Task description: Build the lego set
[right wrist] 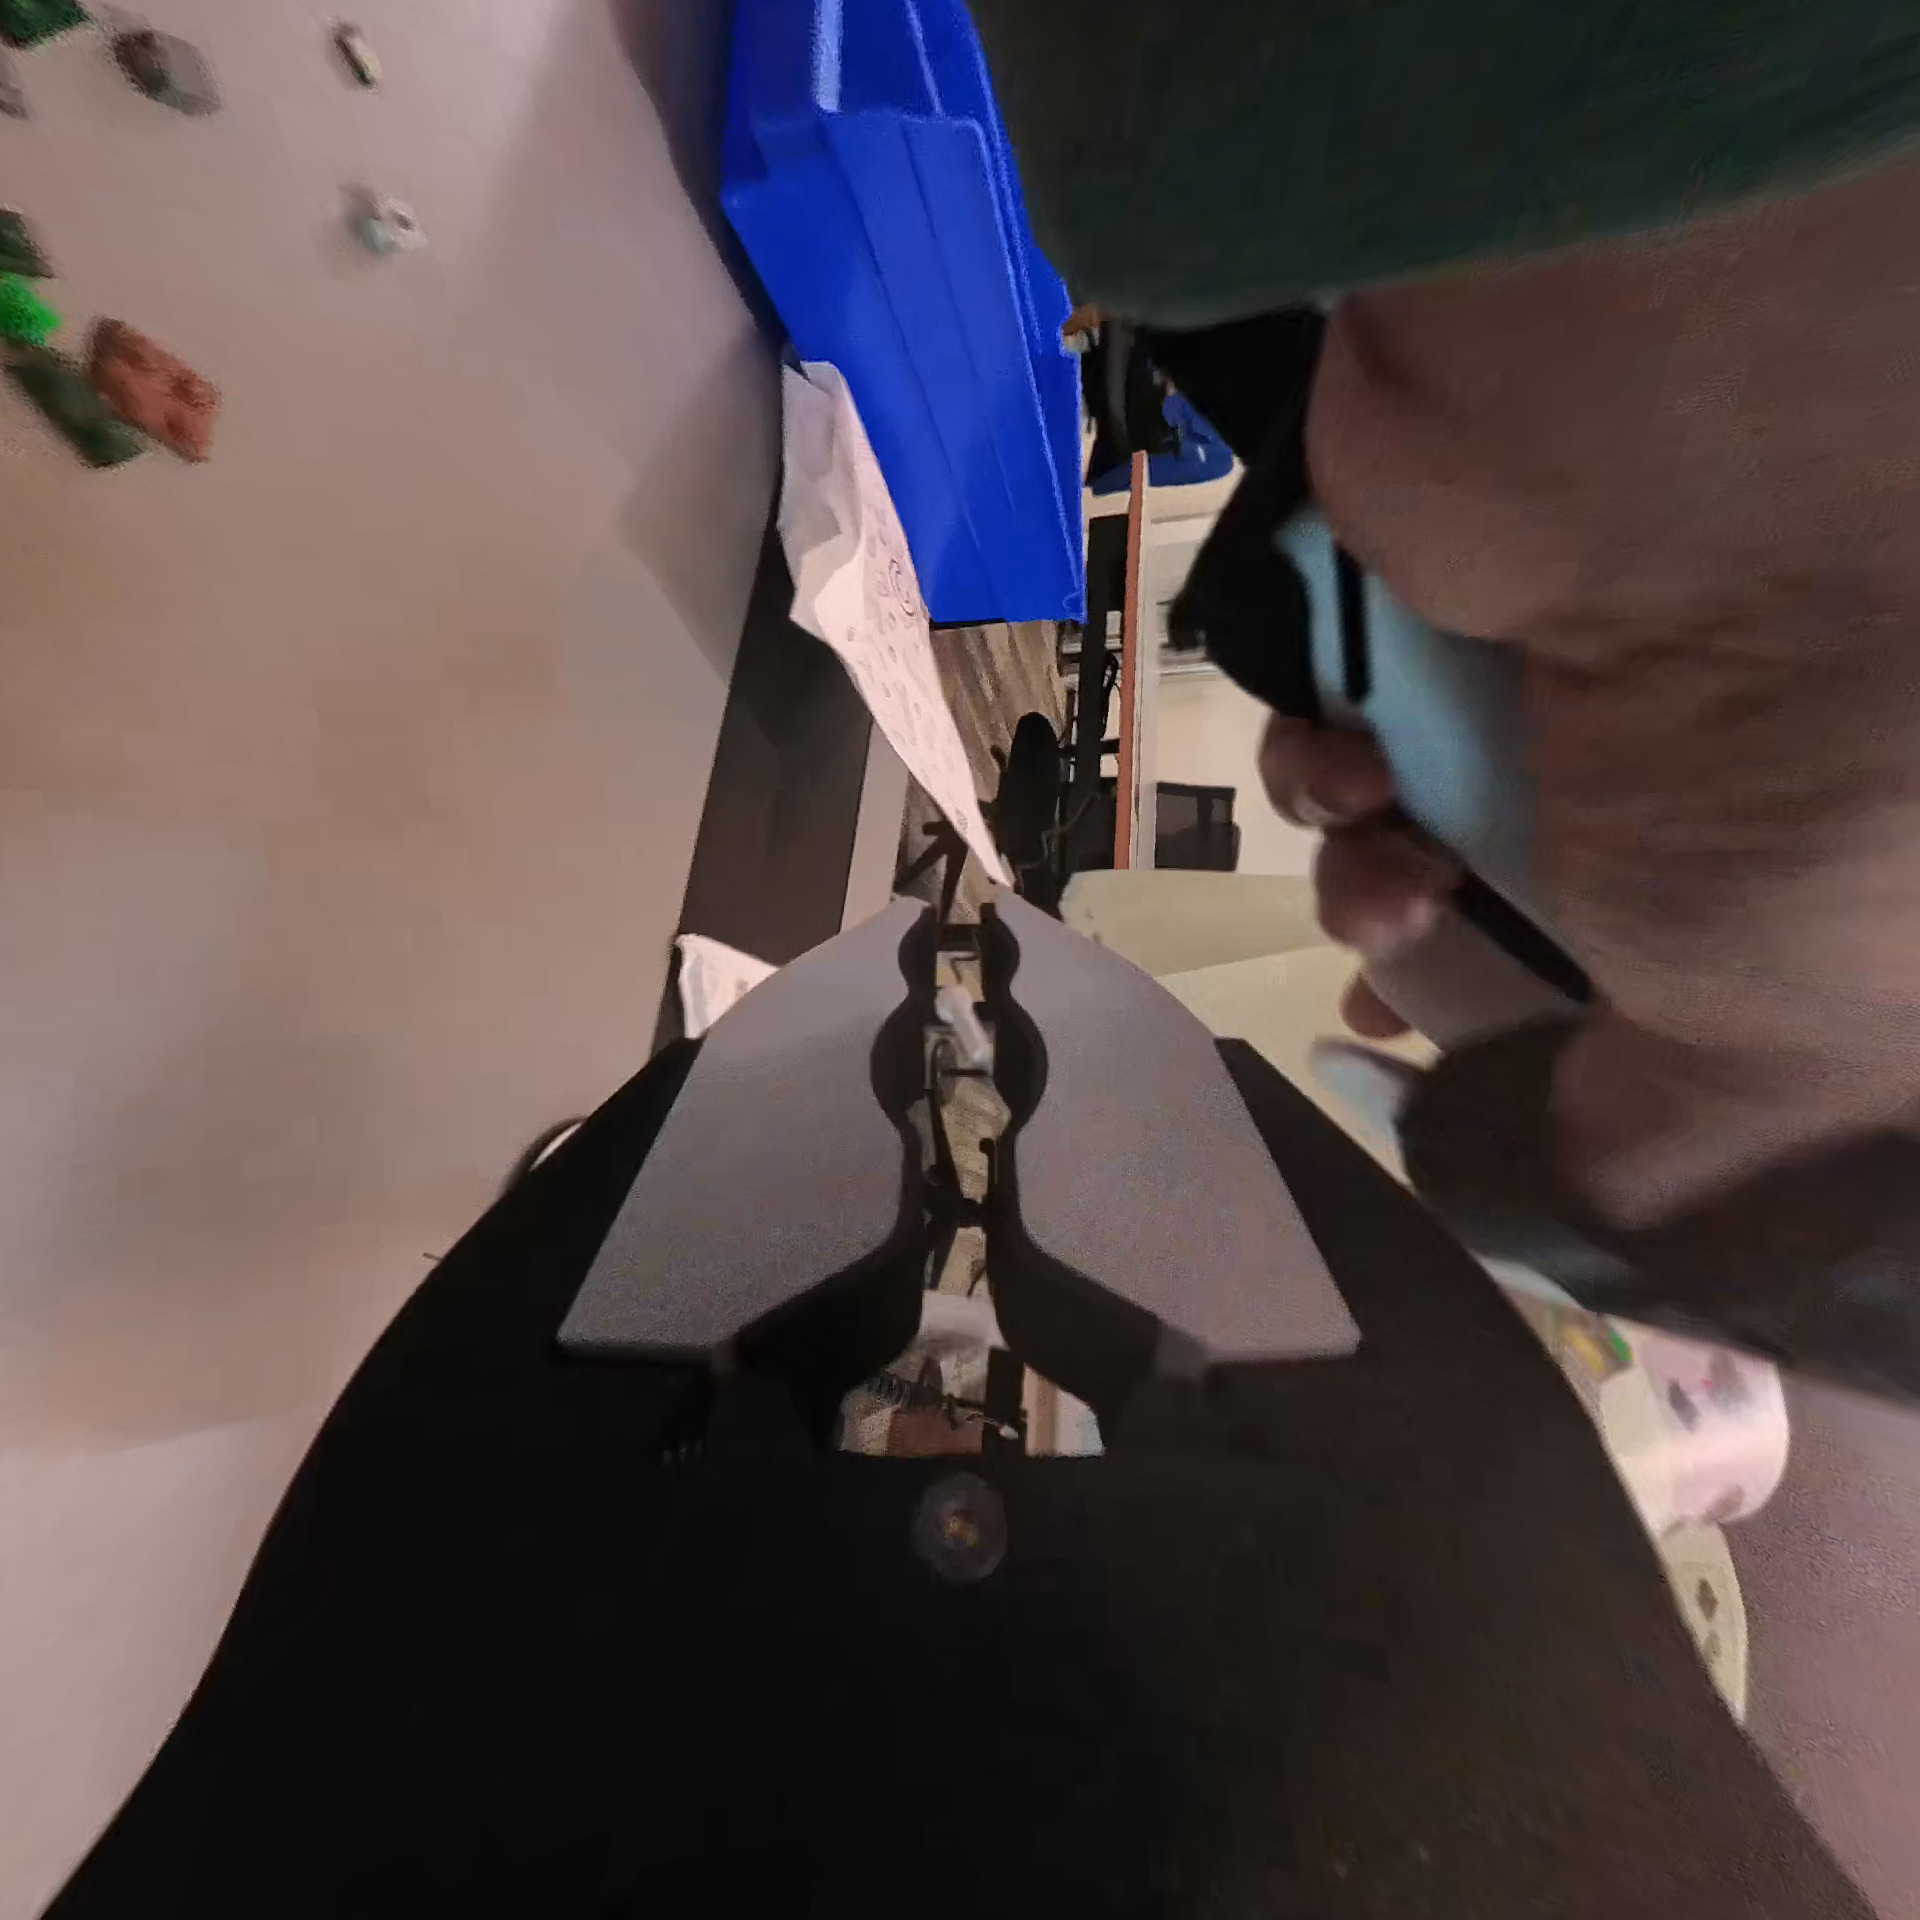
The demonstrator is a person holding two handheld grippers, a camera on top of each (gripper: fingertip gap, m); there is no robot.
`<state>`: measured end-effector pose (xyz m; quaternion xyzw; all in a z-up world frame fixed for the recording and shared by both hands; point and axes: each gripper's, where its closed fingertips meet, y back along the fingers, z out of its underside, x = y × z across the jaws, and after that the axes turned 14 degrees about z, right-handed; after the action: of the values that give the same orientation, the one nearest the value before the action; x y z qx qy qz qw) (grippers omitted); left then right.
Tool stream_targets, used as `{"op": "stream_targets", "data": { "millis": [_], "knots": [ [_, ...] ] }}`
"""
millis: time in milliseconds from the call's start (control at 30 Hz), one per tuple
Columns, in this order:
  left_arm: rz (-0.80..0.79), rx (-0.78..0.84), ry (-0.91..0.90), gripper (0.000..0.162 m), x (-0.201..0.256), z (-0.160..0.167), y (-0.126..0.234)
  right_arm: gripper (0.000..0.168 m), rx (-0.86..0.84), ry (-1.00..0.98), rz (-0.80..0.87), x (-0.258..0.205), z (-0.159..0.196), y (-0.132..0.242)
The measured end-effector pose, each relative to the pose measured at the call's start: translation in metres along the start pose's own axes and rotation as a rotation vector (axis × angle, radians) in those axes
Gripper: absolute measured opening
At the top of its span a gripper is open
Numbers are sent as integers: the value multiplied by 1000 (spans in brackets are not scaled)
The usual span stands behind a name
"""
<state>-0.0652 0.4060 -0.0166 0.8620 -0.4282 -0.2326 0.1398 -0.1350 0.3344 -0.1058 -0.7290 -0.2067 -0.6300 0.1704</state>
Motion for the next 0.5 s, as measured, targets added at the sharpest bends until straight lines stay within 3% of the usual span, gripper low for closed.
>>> {"op": "stream_targets", "data": {
  "millis": [133,267,367,500],
  "knots": [
    [-25,-48,-8,6,-12,19,-13,6,-11,-46,37,20,12,30],
    [-54,-68,-30,5,-21,25,-17,1,-36,-193,138,76,35,50],
    [-66,-83,-50,3,-27,26,-17,0,-149,-246,122,109,75,56],
    [-98,-101,-73,5,-38,23,-13,0,-280,-262,-20,111,131,48]
  ]
}}
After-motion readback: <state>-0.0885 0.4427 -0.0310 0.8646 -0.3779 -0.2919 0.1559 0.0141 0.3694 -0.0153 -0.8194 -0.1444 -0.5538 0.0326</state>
